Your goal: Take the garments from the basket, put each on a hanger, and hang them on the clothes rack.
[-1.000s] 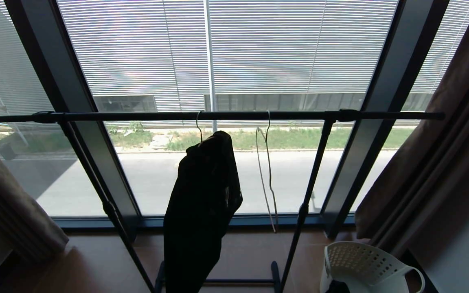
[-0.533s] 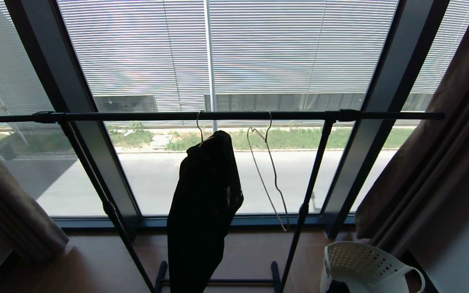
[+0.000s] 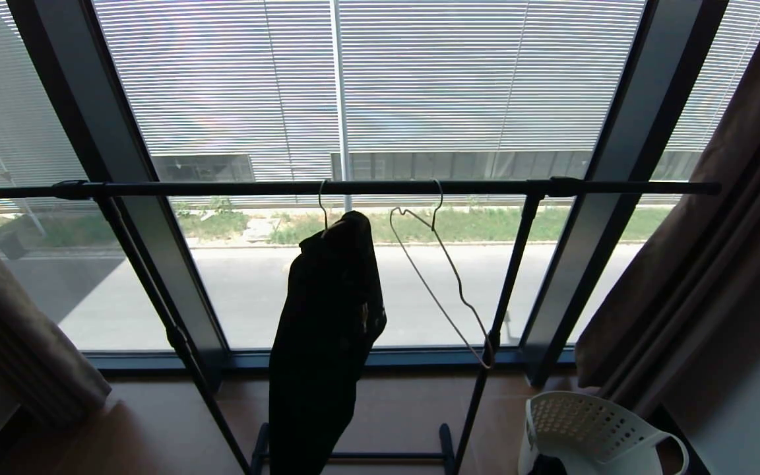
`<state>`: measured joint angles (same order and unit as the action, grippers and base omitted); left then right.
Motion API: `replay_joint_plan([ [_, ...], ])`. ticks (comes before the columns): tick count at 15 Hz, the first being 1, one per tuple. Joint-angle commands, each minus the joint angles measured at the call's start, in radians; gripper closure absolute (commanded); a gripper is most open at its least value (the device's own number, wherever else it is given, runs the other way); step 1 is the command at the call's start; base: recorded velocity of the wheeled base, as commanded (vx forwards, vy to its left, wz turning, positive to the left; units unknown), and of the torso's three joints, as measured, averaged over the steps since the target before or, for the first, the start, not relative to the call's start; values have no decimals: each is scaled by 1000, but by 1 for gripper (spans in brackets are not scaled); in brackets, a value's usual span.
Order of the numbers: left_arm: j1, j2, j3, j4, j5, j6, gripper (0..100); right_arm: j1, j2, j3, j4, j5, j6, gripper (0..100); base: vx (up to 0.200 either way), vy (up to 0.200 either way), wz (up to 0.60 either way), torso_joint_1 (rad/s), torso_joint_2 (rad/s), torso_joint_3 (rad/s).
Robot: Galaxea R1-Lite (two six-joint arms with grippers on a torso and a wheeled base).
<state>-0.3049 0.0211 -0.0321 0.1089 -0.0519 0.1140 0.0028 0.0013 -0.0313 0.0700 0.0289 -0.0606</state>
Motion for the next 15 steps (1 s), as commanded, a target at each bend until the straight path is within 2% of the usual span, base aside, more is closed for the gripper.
replay_joint_plan([
  [1, 4, 8, 0, 2, 6, -7, 0, 0, -1, 2, -1, 17, -1, 0, 0, 0, 0, 0, 0, 0],
  [3, 6, 10, -2, 2, 12, -7, 0, 0, -1, 2, -1, 37, -1, 0, 0, 0, 0, 0, 0, 0],
  [15, -11, -21, 5, -12, 24, -22, 0, 0, -1, 4, -1, 37, 7, 0, 0, 0, 0, 0, 0, 0],
])
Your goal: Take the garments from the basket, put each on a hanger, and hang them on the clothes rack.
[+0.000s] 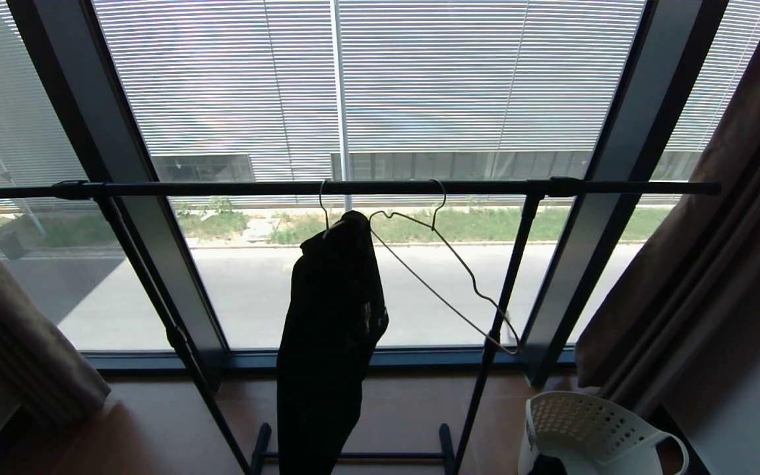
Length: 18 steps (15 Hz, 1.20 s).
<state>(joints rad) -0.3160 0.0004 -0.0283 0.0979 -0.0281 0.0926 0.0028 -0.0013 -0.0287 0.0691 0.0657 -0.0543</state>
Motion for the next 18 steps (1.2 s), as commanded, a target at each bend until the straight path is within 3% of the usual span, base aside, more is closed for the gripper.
replay_joint_plan([
  [1, 0, 0, 1, -1, 0, -1, 0, 0, 1, 1, 0, 0, 1, 0, 0, 0, 0, 0, 0, 0],
  [8, 0, 0, 1, -1, -6, 9, 0, 0, 1, 1, 0, -1, 10, 0, 0, 0, 0, 0, 0, 0],
  [18, -2, 0, -1, -1, -7, -20, 0, 0, 1, 1, 0, -1, 10, 0, 0, 0, 0, -139, 336, 188],
])
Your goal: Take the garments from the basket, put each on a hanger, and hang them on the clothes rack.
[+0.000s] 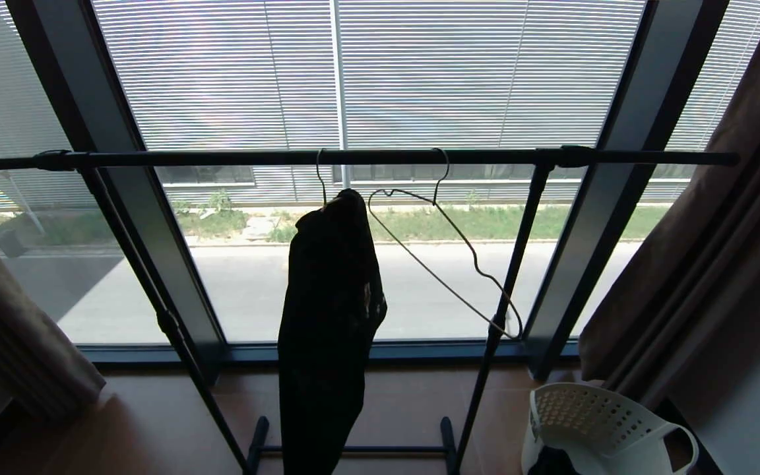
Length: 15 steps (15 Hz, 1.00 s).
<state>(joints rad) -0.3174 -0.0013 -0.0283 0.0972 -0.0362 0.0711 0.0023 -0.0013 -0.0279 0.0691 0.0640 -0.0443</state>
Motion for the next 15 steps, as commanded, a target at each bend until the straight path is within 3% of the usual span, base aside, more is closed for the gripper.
replay_joint_plan([
  [1, -2, 1, -1, -1, -14, -16, 0, 1, 1, 0, 0, 0, 0, 0, 0, 0, 0, -139, 344, 207],
  [3, -6, 1, -2, -1, -19, -16, 0, 1, 1, 0, 0, 0, 0, 0, 0, 0, 0, -149, 371, 212],
  [5, -38, 1, -2, -1, -21, -16, 0, 1, 1, 0, 0, 0, 0, 0, 0, 200, 0, -154, 378, 229],
  [15, -45, 1, -2, -1, -19, -16, 0, 1, 3, 0, 0, 0, 0, 0, 0, 0, 0, -192, 519, 327],
])
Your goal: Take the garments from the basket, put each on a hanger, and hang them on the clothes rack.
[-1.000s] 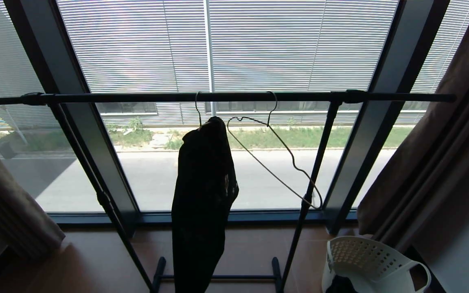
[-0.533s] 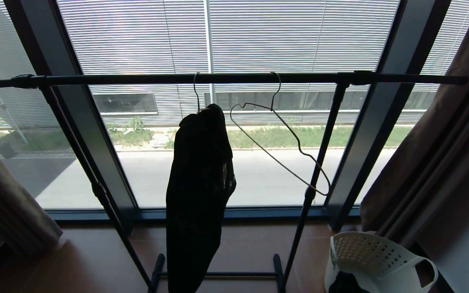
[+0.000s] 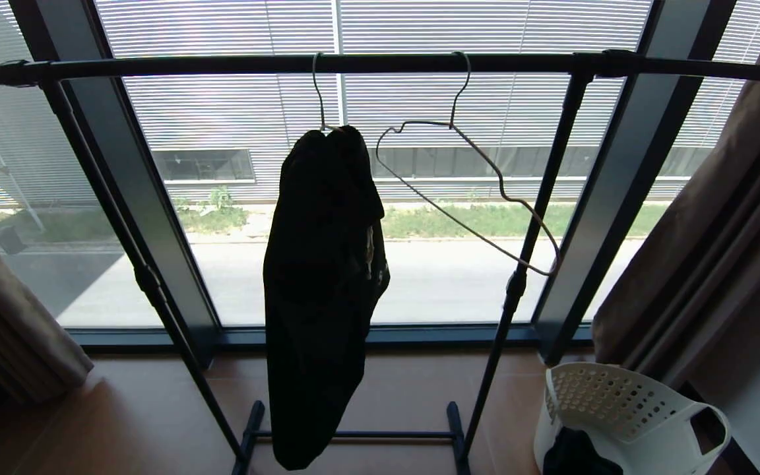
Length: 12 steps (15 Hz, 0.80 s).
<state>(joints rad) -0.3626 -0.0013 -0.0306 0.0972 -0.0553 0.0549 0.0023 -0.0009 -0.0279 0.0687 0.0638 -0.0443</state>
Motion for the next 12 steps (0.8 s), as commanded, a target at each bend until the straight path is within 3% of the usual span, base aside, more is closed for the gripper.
replay_joint_plan([
  [1, 1, 1, 0, -1, 0, 0, 0, 1, 1, 0, 0, 1, 0, 0, 0, 0, 0, -163, 525, 344],
  [6, 1, 1, 0, -1, 0, 0, 0, 1, 1, 0, 0, 1, 0, 0, 0, 0, 0, -144, 500, 359],
  [9, 1, 1, 0, -1, 0, 0, 0, 1, 1, -1, 0, 1, 0, 0, 0, 0, 0, -58, 222, 162],
  [12, 1, 1, 0, -1, 0, 0, 0, 1, 2, 0, 0, 1, 0, 0, 0, 0, -600, -6, 41, 32],
])
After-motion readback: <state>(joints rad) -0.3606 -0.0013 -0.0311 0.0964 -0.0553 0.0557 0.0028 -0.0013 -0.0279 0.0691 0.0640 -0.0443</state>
